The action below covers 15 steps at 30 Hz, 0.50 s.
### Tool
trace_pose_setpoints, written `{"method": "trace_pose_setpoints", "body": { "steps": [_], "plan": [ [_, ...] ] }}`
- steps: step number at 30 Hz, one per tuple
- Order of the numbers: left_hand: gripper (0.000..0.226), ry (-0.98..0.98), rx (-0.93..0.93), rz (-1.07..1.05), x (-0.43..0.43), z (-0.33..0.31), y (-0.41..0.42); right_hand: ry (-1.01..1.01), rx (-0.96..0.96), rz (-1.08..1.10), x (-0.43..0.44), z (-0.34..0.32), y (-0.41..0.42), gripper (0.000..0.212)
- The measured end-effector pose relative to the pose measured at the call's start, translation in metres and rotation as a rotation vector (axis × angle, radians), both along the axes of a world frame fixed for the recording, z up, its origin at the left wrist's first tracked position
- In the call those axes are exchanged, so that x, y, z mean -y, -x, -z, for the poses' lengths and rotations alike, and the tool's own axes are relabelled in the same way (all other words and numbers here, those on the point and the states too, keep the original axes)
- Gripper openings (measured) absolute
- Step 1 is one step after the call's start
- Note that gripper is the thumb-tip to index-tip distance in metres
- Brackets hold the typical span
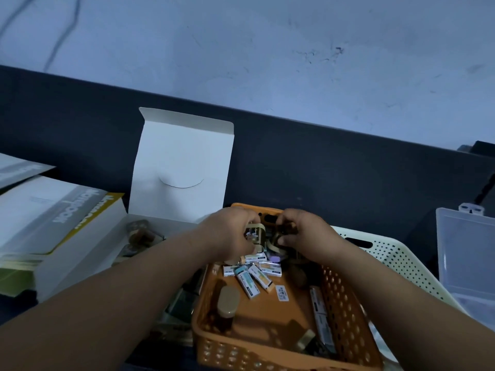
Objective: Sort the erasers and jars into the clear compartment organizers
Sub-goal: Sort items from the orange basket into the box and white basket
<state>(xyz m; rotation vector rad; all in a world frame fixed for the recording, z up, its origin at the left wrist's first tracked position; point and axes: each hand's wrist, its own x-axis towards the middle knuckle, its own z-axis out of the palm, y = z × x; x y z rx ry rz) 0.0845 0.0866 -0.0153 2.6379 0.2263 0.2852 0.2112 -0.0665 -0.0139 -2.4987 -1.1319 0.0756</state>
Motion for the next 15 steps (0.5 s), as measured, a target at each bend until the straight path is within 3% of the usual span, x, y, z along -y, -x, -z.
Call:
{"method": "trace_pose_setpoints", "body": {
  "steps": [7,11,15],
  "plan": [
    [0.044,0.108,0.092,-0.118,-0.028,-0.026,0.041,-0.328,-0.199,-0.128,-0.024,-0.031,0.034,0.023],
    [0.047,0.070,0.087,-0.199,-0.056,-0.038,0.076,-0.314,-0.311,-0.209,-0.058,-0.037,0.059,0.026],
    [0.049,0.074,0.023,-0.289,-0.084,-0.034,0.109,-0.230,-0.269,-0.294,-0.097,-0.024,0.081,0.025]
  ]
}}
